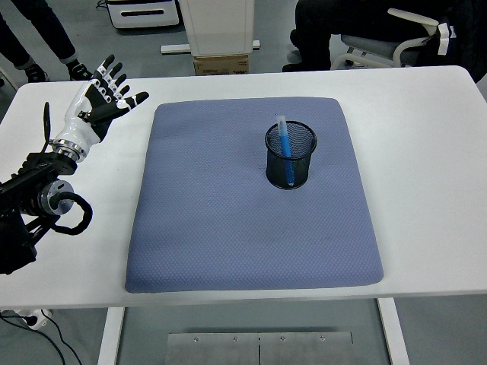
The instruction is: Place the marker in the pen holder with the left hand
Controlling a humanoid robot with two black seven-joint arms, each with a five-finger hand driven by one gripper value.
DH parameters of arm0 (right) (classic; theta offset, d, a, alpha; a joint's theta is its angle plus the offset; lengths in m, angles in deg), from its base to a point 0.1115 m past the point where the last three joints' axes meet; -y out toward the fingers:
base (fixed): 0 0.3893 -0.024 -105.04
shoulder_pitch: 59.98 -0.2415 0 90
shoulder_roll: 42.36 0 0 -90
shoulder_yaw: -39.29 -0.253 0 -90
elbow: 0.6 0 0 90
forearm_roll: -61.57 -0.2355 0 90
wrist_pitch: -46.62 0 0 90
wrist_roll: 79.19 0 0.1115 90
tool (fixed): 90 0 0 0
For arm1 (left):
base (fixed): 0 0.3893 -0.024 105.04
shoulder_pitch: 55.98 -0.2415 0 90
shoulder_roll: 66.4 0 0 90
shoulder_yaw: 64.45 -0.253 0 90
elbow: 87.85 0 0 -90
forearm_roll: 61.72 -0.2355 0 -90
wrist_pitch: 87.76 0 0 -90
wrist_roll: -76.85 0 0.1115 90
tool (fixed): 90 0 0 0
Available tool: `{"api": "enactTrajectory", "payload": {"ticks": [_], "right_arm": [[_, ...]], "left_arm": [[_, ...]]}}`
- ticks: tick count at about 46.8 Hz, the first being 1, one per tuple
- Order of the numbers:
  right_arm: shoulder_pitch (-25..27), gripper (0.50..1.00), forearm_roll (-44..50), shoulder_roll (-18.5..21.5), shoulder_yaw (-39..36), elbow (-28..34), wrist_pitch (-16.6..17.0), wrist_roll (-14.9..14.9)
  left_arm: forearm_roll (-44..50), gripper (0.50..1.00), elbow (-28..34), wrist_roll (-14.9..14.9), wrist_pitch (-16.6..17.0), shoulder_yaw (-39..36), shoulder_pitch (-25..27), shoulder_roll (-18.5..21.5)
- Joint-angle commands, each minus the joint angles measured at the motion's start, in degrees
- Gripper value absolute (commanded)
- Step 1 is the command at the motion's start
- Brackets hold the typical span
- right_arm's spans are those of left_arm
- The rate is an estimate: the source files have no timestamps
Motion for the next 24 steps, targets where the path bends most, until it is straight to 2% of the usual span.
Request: {"api": "enactTrajectory", "payload": {"ticks": [1, 24], "right_arm": [[0.00, 1.000, -0.01, 0.00, 0.01, -0.02, 0.00, 0.00], [0.09, 1.000, 0.78, 0.00, 0.71, -1.43, 0.44, 0.17]], "left_arm": [[-0.01, 1.000, 0.08, 0.03, 0.00, 1.20, -0.90, 0.64], [-0.01, 1.000, 0.08, 0.03, 0.08, 2.26, -2.66, 1.44]]}}
